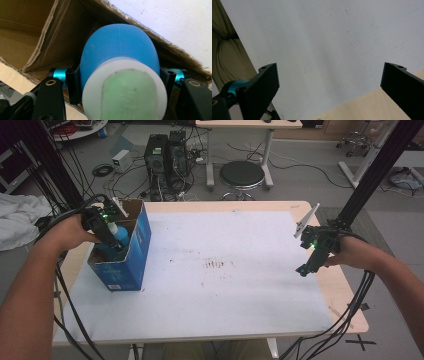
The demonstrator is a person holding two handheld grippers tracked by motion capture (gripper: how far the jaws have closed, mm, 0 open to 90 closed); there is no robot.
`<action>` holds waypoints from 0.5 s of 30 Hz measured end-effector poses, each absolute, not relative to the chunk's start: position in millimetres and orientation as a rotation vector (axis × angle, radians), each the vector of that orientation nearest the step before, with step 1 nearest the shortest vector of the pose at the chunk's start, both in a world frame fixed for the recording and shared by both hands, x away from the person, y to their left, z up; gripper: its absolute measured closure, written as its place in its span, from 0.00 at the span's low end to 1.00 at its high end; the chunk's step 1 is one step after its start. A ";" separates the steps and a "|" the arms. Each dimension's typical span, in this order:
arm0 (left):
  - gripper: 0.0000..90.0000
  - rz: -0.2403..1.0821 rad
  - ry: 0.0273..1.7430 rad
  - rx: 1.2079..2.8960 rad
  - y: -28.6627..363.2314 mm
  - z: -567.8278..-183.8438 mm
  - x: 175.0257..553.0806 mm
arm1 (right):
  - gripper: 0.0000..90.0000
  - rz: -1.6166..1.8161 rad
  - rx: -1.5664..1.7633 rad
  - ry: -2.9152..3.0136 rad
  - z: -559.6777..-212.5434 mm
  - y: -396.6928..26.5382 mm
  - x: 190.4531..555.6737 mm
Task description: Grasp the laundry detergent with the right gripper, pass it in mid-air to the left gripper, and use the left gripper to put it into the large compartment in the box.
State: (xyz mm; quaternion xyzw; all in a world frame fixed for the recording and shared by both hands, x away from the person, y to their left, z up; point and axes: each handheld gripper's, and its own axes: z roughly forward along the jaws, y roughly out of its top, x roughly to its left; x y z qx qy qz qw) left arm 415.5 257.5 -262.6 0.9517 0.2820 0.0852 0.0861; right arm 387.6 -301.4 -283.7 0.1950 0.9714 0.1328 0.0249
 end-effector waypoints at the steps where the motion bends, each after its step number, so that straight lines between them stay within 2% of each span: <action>1: 0.42 0.254 0.840 2.836 257.5 -262.6 415.5 | 0.01 0.411 0.603 3.004 -283.7 -301.4 387.6; 15: 0.42 0.210 0.848 2.840 261.1 -282.7 418.3 | 0.01 0.402 0.586 3.021 -287.1 -292.1 387.0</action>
